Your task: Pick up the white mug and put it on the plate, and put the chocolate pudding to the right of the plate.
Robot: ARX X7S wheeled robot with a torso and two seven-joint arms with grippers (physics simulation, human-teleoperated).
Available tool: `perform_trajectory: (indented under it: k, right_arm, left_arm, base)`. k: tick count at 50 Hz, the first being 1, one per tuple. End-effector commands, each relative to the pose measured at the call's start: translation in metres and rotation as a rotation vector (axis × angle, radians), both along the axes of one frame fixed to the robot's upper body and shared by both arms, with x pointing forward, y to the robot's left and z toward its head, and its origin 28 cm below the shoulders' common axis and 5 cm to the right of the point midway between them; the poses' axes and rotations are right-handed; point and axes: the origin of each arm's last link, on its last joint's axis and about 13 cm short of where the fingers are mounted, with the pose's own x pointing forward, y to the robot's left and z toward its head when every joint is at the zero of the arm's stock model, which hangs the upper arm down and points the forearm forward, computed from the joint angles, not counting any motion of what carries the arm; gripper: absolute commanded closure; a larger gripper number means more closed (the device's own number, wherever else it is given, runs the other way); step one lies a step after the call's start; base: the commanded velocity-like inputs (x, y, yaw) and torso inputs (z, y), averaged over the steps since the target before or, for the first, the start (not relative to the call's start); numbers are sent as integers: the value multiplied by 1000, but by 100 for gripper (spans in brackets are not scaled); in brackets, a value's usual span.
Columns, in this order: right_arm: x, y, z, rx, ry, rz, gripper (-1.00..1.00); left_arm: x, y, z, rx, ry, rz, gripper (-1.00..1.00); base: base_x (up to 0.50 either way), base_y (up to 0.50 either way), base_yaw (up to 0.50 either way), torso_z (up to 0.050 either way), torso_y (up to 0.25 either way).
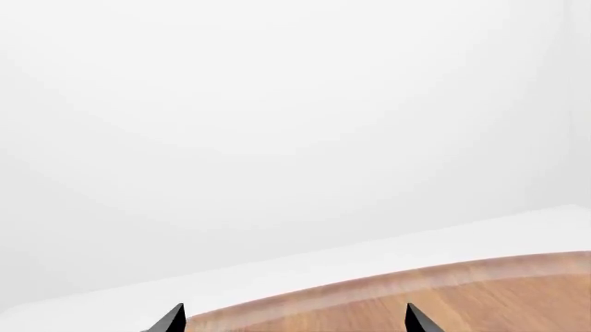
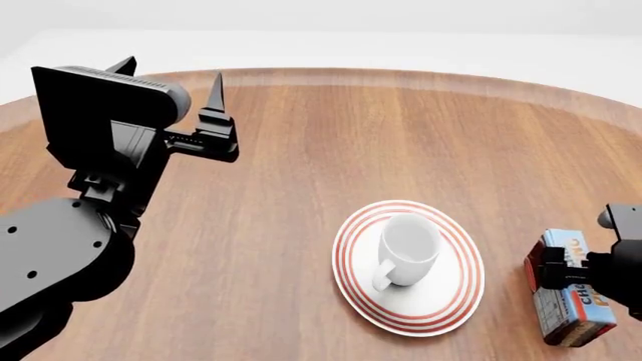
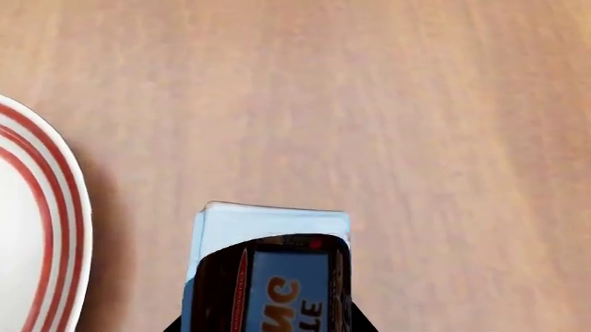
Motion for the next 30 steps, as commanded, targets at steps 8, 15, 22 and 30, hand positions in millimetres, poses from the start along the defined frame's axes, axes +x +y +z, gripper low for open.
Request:
perform_trajectory:
  k: [8, 15, 22, 30]
  right_arm:
    - [1, 4, -2, -5, 8, 38, -100]
    - [4, 3, 4, -17, -2, 42, -100]
    - [4, 3, 16, -35, -12, 50, -100]
    - [4, 3, 45, -70, -43, 51, -100]
  left_arm:
    - [1, -4, 2, -7, -22, -31, -100]
    - [0, -4, 4, -8, -26, -31, -100]
    - [0, -4, 4, -6, -28, -32, -100]
    - [-1, -4, 6, -5, -31, -34, -100]
  base:
    - [0, 0, 0, 0, 0]
    - [0, 0, 0, 0, 0]
    - [0, 0, 0, 0, 0]
    - [0, 0, 0, 0, 0]
